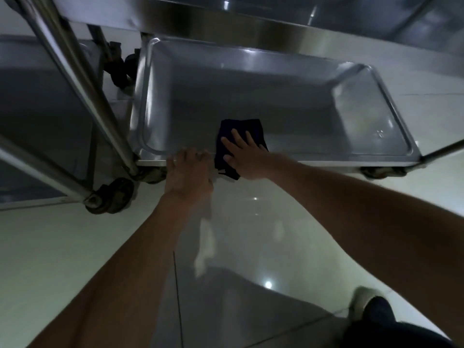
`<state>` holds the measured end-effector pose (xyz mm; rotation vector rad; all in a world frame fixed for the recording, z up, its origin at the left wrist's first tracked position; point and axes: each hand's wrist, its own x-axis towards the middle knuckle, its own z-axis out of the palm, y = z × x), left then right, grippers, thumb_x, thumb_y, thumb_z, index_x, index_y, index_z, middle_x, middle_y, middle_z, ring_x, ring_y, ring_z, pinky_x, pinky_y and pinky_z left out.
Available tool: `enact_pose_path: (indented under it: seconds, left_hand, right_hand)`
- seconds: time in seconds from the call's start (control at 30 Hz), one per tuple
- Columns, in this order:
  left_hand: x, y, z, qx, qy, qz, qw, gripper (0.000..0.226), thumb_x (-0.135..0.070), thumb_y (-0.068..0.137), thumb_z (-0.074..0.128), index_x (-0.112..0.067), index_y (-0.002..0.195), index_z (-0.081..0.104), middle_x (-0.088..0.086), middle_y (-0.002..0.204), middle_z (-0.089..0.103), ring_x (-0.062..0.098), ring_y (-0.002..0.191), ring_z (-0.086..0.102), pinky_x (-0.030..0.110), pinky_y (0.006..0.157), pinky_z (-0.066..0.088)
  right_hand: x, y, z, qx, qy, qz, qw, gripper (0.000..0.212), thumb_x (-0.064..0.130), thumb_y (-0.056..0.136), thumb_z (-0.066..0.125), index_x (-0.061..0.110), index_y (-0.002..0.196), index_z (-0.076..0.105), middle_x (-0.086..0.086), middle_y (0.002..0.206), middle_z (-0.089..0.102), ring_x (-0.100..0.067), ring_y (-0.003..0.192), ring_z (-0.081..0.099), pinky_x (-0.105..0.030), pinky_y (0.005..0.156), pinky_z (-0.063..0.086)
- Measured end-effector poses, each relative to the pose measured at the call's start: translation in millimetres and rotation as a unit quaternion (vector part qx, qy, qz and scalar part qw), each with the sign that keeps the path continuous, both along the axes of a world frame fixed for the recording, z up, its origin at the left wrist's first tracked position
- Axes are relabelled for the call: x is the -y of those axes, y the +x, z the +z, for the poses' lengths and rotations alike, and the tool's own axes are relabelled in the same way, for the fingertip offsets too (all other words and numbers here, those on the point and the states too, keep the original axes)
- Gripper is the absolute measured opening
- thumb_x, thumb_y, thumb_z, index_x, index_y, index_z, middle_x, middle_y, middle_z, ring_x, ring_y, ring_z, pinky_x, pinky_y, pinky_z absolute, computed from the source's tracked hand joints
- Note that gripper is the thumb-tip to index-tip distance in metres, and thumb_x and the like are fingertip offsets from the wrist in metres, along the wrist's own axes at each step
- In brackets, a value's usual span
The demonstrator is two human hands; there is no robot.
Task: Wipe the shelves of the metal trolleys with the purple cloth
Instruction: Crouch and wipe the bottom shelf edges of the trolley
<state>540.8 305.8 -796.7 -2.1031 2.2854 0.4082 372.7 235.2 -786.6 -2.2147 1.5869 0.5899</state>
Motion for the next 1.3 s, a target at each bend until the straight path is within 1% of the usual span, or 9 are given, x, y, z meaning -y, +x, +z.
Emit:
enact_pose_path:
  seconds: [0.1, 0.27, 0.53, 0.63, 0.77, 1.0, 1.1, 1.2, 1.3]
  left_hand:
    - [4, -6, -12, 0.015, -0.035, 0.034, 0.999, 0.054, -0.029, 0.091, 0.052, -0.023, 0.145, 0.045, 0.008, 0.144, 0.043, 0.032, 0.136, 0.036, 0.053, 0.114, 0.029]
    - [21, -29, -13, 0.07, -0.071, 0.106, 0.989, 0.03, -0.036, 0.092, 0.055, -0.023, 0.116, 0.069, 0.006, 0.12, 0.063, 0.032, 0.115, 0.055, 0.053, 0.106, 0.04]
    - [29, -59, 0, 0.102, -0.079, 0.195, 0.972, 0.037, -0.044, 0.095, 0.048, -0.018, 0.109, 0.071, 0.015, 0.117, 0.066, 0.039, 0.115, 0.059, 0.062, 0.108, 0.032]
    - [37, -119, 4, 0.038, -0.112, 0.113, 0.987, 0.03, -0.037, 0.1, 0.046, -0.022, 0.116, 0.066, 0.012, 0.118, 0.065, 0.036, 0.112, 0.057, 0.052, 0.097, 0.047]
    - [54, -218, -1, -0.055, -0.061, 0.021, 0.996, 0.024, -0.029, 0.098, 0.043, -0.017, 0.098, 0.063, 0.003, 0.102, 0.062, 0.023, 0.09, 0.056, 0.044, 0.08, 0.051]
    - [69, -264, -7, 0.039, -0.086, 0.075, 0.993, 0.042, -0.045, 0.099, 0.035, -0.019, 0.109, 0.067, 0.011, 0.107, 0.065, 0.032, 0.105, 0.056, 0.043, 0.083, 0.051]
    - [84, -298, 1, 0.012, -0.072, 0.063, 0.995, 0.042, -0.049, 0.1, 0.038, -0.022, 0.11, 0.067, 0.01, 0.116, 0.064, 0.035, 0.11, 0.057, 0.046, 0.092, 0.048]
    - [90, -342, 1, -0.017, -0.073, 0.016, 0.997, 0.04, -0.05, 0.1, 0.044, -0.019, 0.106, 0.069, 0.009, 0.117, 0.057, 0.034, 0.106, 0.058, 0.046, 0.09, 0.048]
    - [96, -353, -5, -0.011, -0.077, 0.03, 0.997, 0.037, -0.043, 0.099, 0.049, -0.012, 0.102, 0.069, 0.013, 0.111, 0.055, 0.036, 0.099, 0.058, 0.047, 0.086, 0.051]
  right_hand:
    - [-4, -8, -21, 0.087, -0.065, -0.025, 0.994, 0.06, 0.055, 0.105, 0.019, 0.039, 0.159, 0.0, 0.007, 0.168, -0.015, -0.027, 0.154, -0.014, -0.056, 0.122, 0.005]
    - [-1, -18, -40, 0.143, -0.153, 0.017, 0.978, 0.059, 0.058, 0.104, 0.019, 0.038, 0.159, 0.01, 0.007, 0.169, -0.003, -0.023, 0.155, -0.007, -0.054, 0.121, 0.004]
    - [13, -116, -40, 0.193, -0.167, 0.065, 0.965, 0.056, 0.054, 0.106, 0.017, 0.037, 0.159, 0.014, 0.01, 0.169, 0.001, -0.019, 0.155, -0.005, -0.046, 0.124, 0.002]
    - [16, -161, -37, 0.194, -0.169, 0.044, 0.965, 0.055, 0.052, 0.107, 0.019, 0.038, 0.159, 0.016, 0.011, 0.169, 0.002, -0.018, 0.155, -0.005, -0.045, 0.125, 0.002]
    - [22, -210, -37, 0.199, -0.174, 0.02, 0.964, 0.052, 0.048, 0.107, 0.021, 0.039, 0.159, 0.018, 0.012, 0.168, 0.005, -0.017, 0.155, -0.004, -0.044, 0.124, 0.003]
    - [30, -316, -38, 0.192, -0.176, -0.034, 0.965, 0.051, 0.048, 0.107, 0.024, 0.041, 0.158, 0.018, 0.013, 0.168, 0.005, -0.015, 0.155, -0.003, -0.041, 0.123, 0.002]
    - [31, -367, -36, 0.163, -0.18, -0.074, 0.967, 0.052, 0.048, 0.106, 0.021, 0.043, 0.158, 0.014, 0.014, 0.168, 0.003, -0.015, 0.155, -0.004, -0.044, 0.124, 0.002]
    - [38, -422, -31, 0.131, -0.161, -0.108, 0.972, 0.056, 0.049, 0.104, 0.018, 0.043, 0.158, 0.009, 0.012, 0.168, -0.002, -0.018, 0.155, -0.006, -0.051, 0.124, 0.003]
    - [51, -484, -26, 0.13, -0.157, -0.182, 0.962, 0.054, 0.041, 0.107, 0.025, 0.033, 0.16, 0.018, 0.004, 0.169, 0.002, -0.023, 0.156, -0.003, -0.056, 0.124, 0.004]
